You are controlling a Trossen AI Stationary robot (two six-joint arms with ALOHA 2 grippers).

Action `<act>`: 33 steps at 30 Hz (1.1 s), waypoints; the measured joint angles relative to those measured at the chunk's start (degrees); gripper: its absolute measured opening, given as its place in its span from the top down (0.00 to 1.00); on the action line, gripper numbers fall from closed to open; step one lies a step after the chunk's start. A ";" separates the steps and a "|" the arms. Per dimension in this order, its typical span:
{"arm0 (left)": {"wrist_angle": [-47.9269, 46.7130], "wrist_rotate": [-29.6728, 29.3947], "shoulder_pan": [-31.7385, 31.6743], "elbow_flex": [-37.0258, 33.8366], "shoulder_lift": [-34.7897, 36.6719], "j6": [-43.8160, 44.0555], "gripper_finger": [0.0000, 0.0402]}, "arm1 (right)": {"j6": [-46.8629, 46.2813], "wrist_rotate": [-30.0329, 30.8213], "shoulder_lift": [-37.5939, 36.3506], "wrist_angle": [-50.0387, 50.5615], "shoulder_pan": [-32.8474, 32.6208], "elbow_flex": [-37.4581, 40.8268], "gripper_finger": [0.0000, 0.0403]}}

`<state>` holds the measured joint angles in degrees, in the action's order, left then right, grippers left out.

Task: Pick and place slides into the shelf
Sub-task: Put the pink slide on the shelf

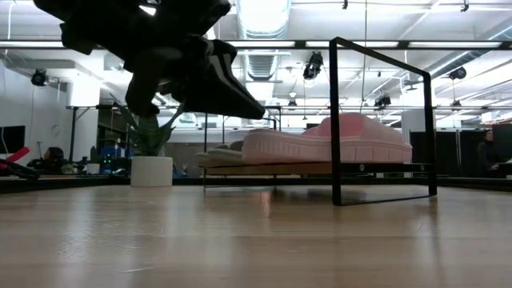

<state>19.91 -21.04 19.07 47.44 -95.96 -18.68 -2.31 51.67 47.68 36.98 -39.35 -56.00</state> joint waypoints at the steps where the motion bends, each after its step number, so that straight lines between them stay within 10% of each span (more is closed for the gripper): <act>1: -0.36 0.01 -0.02 0.00 0.00 0.03 1.00 | 0.00 0.01 0.00 0.01 0.00 0.00 0.98; 12: -0.71 -1.10 -2.17 2.83 0.95 -11.24 1.00 | -0.02 -0.03 -0.02 0.04 0.00 0.01 0.98; 33: -0.96 23.44 -17.54 8.22 1.19 -40.39 0.97 | -0.22 -0.16 -0.01 0.07 0.00 0.32 0.98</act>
<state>18.94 2.40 1.53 55.66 -94.77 -59.07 -2.52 51.51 47.67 37.05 -39.35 -55.68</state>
